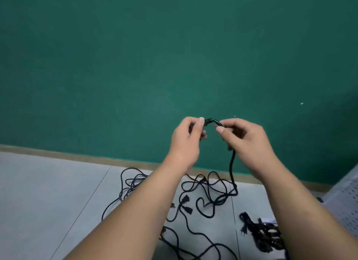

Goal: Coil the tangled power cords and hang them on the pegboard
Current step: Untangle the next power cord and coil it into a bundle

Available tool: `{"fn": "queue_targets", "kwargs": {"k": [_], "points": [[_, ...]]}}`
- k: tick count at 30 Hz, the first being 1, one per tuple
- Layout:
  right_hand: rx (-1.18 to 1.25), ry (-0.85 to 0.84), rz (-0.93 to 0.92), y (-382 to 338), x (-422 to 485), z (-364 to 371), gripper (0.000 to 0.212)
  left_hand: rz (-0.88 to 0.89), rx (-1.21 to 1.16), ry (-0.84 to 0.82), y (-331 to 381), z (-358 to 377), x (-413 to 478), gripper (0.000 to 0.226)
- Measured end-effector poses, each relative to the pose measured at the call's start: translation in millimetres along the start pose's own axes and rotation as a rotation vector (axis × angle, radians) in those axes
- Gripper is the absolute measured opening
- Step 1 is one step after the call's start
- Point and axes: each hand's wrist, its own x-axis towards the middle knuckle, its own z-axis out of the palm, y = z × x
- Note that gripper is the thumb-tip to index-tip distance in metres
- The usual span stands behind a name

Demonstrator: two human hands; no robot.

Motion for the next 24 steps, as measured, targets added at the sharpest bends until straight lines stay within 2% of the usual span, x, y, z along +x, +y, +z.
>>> {"fn": "queue_targets", "kwargs": {"k": [3,6,9,13,18,21,23,24], "points": [[0.087,-0.107,0.032,-21,-7,-20,0.015,-0.031,-0.271,0.105,36,0,2,0.026],[0.122,-0.057,0.127,-5,-23,-22,0.019,-0.109,-0.377,0.133,46,-3,-1,0.022],[0.120,0.039,0.185,20,-37,-5,0.021,-0.358,-0.565,0.090,30,-1,-15,0.019],[0.005,-0.011,0.212,39,-38,19,0.019,-0.657,-0.814,0.010,11,-1,-23,0.024],[-0.387,-0.013,0.141,59,-35,25,0.012,-0.696,-0.789,0.000,8,-9,-19,0.027],[-0.458,0.020,0.081,64,-29,33,0.014,-0.679,-0.685,-0.012,0,-9,-15,0.021],[-0.445,0.041,0.057,67,-23,36,0.011,-0.677,-0.580,0.063,-16,-11,-4,0.028],[-0.430,0.061,0.038,68,-20,36,0.009,-0.688,-0.481,0.117,-23,-12,2,0.039]]}}
